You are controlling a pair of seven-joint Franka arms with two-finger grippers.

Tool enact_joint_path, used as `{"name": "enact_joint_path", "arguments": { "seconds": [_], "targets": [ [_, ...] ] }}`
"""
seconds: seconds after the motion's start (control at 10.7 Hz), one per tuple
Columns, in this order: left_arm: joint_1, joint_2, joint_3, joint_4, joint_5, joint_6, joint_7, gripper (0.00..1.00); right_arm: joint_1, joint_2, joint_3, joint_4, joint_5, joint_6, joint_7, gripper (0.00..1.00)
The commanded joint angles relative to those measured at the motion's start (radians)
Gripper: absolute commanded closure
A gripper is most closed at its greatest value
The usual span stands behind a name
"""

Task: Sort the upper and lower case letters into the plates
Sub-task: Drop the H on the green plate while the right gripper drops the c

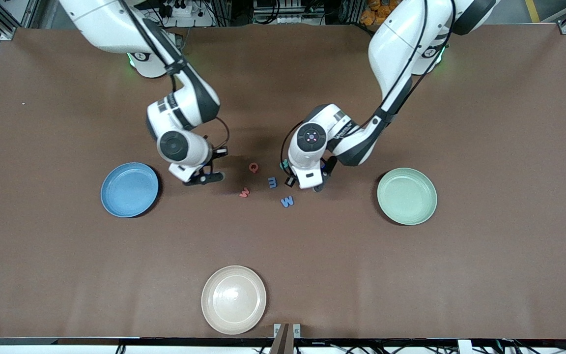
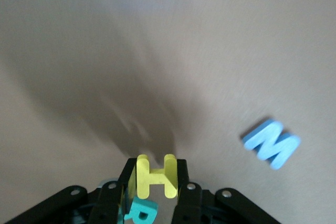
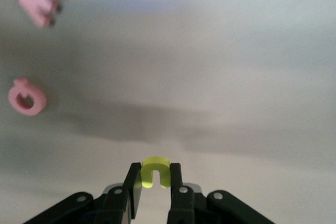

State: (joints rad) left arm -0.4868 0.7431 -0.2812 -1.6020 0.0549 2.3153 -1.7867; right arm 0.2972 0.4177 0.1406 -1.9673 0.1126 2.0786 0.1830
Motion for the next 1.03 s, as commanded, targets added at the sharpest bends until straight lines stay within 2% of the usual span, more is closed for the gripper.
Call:
{"name": "enact_joint_path", "arguments": {
  "seconds": [0.0, 0.19, 0.28, 0.47, 0.56, 0.65, 0.84, 0.93],
  "targets": [
    [0.077, -0.085, 0.013, -0.016, -0.091, -0.088, 0.195, 0.85, -0.024, -0.004, -0.125, 0.065, 0.007, -0.074, -0.269, 1.0],
    [0.181, -0.125, 0.022, 0.0, -0.102, -0.169, 0.374, 0.86, -0.029, 0.009, -0.237, 0.067, 0.005, -0.066, -0.515, 1.0],
    [0.244, -0.132, 0.022, 0.017, -0.104, -0.225, 0.471, 0.86, -0.033, 0.015, -0.269, 0.067, 0.004, -0.062, -0.601, 1.0],
    [0.38, -0.157, 0.023, 0.031, -0.101, -0.299, 0.707, 0.86, -0.073, 0.039, -0.279, 0.067, -0.002, -0.023, -0.69, 1.0],
    [0.43, -0.16, 0.028, 0.031, -0.098, -0.315, 0.787, 0.86, -0.075, 0.055, -0.292, 0.065, -0.051, 0.013, -0.71, 0.97],
    [0.462, -0.159, 0.031, 0.025, -0.089, -0.327, 0.847, 0.86, -0.075, 0.059, -0.305, 0.065, -0.074, 0.023, -0.715, 0.63],
    [0.482, -0.127, 0.053, 0.01, -0.072, -0.307, 0.886, 0.86, -0.075, 0.059, -0.303, 0.068, -0.073, 0.026, -0.715, 0.31],
    [0.481, -0.102, 0.053, 0.007, -0.055, -0.272, 0.883, 0.83, -0.073, 0.055, -0.303, 0.068, -0.07, 0.026, -0.715, 0.28]
  ]
}}
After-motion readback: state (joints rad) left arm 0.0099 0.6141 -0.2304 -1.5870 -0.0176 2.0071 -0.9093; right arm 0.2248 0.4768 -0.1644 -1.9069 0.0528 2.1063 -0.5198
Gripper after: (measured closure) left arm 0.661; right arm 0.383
